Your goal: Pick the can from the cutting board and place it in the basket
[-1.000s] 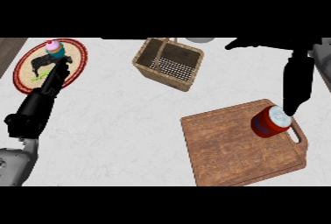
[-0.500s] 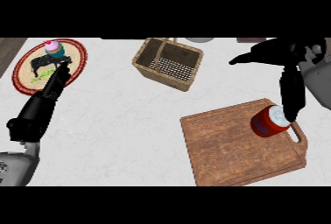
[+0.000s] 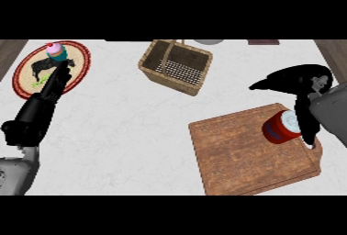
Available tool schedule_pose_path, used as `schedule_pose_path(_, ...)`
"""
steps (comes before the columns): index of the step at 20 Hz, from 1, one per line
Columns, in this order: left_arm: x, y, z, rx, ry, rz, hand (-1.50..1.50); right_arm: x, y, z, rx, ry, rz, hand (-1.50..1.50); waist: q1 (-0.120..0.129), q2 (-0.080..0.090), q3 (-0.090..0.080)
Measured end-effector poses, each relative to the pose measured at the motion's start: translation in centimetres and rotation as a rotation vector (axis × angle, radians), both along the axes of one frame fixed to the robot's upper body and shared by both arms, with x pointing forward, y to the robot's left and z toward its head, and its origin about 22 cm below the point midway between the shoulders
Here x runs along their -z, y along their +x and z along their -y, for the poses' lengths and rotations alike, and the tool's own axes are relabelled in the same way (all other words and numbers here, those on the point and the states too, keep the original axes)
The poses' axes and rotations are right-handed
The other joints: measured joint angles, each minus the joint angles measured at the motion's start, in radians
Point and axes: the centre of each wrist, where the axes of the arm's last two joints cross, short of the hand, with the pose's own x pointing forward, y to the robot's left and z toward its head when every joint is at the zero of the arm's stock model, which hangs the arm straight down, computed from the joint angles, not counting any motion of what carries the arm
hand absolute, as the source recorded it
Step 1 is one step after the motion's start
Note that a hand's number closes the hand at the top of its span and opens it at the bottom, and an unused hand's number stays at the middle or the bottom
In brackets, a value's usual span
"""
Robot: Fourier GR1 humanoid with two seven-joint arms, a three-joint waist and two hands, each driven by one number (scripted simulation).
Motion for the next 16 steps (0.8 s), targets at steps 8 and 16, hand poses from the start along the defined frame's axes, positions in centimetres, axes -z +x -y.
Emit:
schedule_pose_path(8, 0.0, -0.1, -0.1, 0.005, 0.001, -0.001, 0.00, 2.4, -0.1, 1.3, -0.002, 0.001, 0.029, -1.50, 0.000, 0.000, 0.000)
schedule_pose_path(16, 0.6, -0.2, 0.0, 0.006, -0.001, -0.007, 0.00, 5.1, 0.2, 1.5, -0.011, 0.029, 0.057, -1.50, 0.001, -0.001, 0.000)
